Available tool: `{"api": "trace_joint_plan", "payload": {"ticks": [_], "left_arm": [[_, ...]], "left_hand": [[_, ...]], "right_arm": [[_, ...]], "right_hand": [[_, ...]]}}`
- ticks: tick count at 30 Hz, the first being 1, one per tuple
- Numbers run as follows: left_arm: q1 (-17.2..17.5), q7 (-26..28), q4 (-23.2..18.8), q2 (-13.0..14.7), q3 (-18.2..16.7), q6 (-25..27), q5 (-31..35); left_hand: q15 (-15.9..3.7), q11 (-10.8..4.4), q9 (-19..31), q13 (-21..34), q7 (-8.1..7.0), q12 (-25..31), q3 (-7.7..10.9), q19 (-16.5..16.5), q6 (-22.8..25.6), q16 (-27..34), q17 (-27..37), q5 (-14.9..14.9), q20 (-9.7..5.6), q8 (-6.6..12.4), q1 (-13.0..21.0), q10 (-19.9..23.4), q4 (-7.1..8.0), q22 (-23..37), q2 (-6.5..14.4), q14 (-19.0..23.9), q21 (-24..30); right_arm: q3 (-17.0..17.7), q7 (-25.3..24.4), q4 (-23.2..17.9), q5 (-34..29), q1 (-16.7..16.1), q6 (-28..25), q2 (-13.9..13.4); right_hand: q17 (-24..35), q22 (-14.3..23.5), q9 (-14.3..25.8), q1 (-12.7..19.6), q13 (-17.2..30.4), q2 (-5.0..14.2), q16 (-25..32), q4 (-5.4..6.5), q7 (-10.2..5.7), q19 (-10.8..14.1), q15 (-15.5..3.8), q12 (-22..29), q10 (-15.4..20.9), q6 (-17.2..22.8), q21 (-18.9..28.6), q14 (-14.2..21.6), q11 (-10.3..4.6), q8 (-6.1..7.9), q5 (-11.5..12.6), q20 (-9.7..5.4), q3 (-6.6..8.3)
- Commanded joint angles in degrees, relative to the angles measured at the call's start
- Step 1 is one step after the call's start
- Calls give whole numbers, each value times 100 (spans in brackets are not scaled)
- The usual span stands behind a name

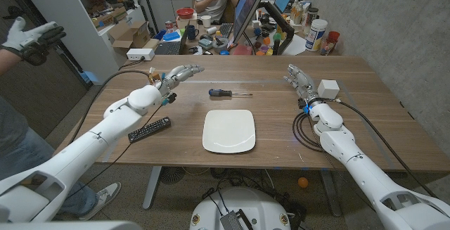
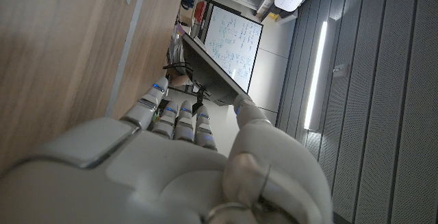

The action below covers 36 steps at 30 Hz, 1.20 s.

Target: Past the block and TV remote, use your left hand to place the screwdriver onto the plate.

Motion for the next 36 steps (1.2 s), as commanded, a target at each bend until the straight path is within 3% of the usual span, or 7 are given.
{"api": "trace_joint_plan", "payload": {"ticks": [1, 15, 18, 23, 29, 32, 36], "left_arm": [[-93, 326, -747, 391, 240, 815, 1195], [-348, -7, -1285, 741, 538, 1374, 2564], [-402, -82, -1325, 763, 584, 1414, 2799], [-531, -275, -1342, 776, 674, 1463, 3152], [-889, -851, -1229, 727, 929, 1594, 3618], [-1240, -1431, -1174, 741, 1232, 1654, 4102], [-1532, -2035, -1139, 710, 1451, 1671, 4592]], "left_hand": [[12, -64, 29, 45, -87, 59, 34, -61, 58, 37, 16, 11, 187, 48, 208, 52, -88, 30, -13, -3, -6], [27, -123, 36, 80, -132, 102, 77, -175, 167, 64, 23, 33, 298, 111, 507, 86, -147, 31, -133, 52, 4], [10, -153, 38, 91, -139, 135, 96, -182, 234, 76, 25, 42, 304, 139, 613, 150, -155, 31, -164, 88, 14], [-33, -150, 42, 107, -157, 168, 127, -201, 341, 89, 24, 54, 150, 182, 796, 212, -163, 26, -223, 146, 22], [-74, -234, 45, 124, -228, 204, 152, -262, 509, 80, 23, 82, 248, 240, 1041, 287, -165, 23, -330, 154, 20], [-78, -142, 48, 139, -244, 241, 176, -303, 625, 82, 16, 104, -95, 265, 1324, 375, -158, 15, -449, 201, 24], [-83, -132, 48, 144, -283, 249, 184, -357, 661, 79, 14, 113, -71, 271, 1420, 396, -156, 11, -486, 206, 8]], "right_arm": [[-21, -16, -45, -17, -38, 15, -1], [-37, 19, -36, -4, -18, -2, -3], [-39, 3, -49, -16, -18, 3, -3], [-30, -99, -93, -57, -37, 13, 8], [-15, -127, -130, -55, -67, 29, 3], [-4, -152, -147, -50, -87, 38, 7], [2, -147, -139, -38, -88, 49, 13]], "right_hand": [[27, 6, 15, 51, 31, -24, -18, -14, -36, 34, 26, -6, 74, 33, 0, 23, 2, 19, 27, 12, 4], [34, 7, 17, 43, 34, -21, 4, -7, -60, 69, 26, -14, 75, 23, 9, 103, 3, 13, 27, 42, -13], [36, 7, 17, 39, 34, -26, 24, -6, -63, 118, 32, -16, 75, 17, 26, 162, 3, 11, 27, 60, -20], [39, 8, 17, 33, 35, -32, 23, -5, -71, 129, 37, -31, 43, 5, 26, 167, -9, 6, 26, 57, -29], [41, 8, 17, 29, 35, -44, 17, -7, -74, 126, 52, -38, 29, 3, 22, 162, 5, 6, 25, 55, -38], [42, 8, 17, 28, 36, -48, 14, -8, -74, 124, 54, -38, 30, 2, 20, 158, -1, 6, 24, 59, -42], [42, 8, 18, 26, 36, -55, 10, -10, -75, 124, 54, -39, 30, -4, 18, 156, 2, 4, 23, 60, -48]]}}
